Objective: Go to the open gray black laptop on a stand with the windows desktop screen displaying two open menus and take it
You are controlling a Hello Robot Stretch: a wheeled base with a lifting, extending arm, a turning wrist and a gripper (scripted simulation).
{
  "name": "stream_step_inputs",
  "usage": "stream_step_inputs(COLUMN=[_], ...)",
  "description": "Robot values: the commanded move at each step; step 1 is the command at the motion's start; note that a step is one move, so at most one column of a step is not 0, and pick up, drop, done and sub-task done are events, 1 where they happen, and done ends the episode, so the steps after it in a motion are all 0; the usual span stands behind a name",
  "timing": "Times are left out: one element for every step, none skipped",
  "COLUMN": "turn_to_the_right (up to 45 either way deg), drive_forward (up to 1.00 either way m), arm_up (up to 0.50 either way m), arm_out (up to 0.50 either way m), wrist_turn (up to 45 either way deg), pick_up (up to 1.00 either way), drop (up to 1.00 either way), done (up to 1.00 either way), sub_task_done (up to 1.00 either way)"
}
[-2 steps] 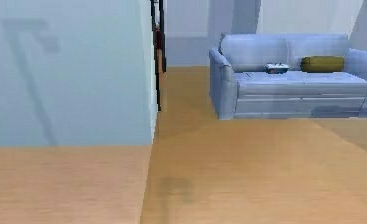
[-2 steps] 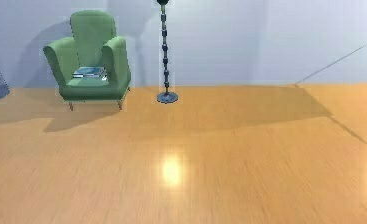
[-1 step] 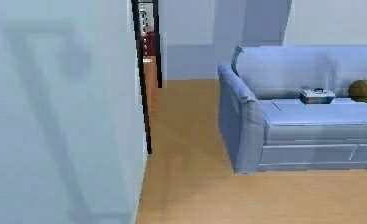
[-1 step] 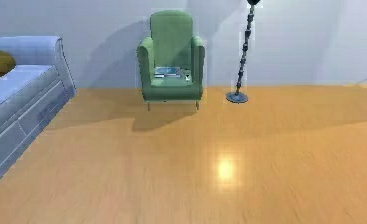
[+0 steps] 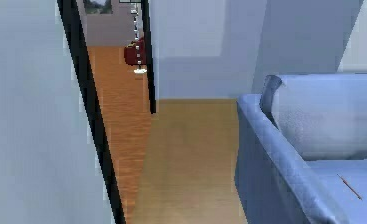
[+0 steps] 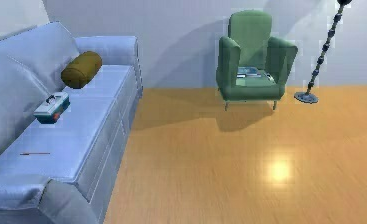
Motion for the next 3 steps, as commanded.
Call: stream_step_inputs(turn_to_the_right=[3.0, 0.0, -27.0], drive_forward=[0.00, 0.80, 0.00], arm_up=[0.00, 0.00, 0.00], arm_out=[0.00, 0.00, 0.00], wrist_turn=[0.0, 0.0, 0.0], pick_up=[0.00, 0.00, 0.00], drop=[0.00, 0.00, 0.00], done=[0.00, 0.00, 0.00], sub_task_done=[0.00, 0.00, 0.00])
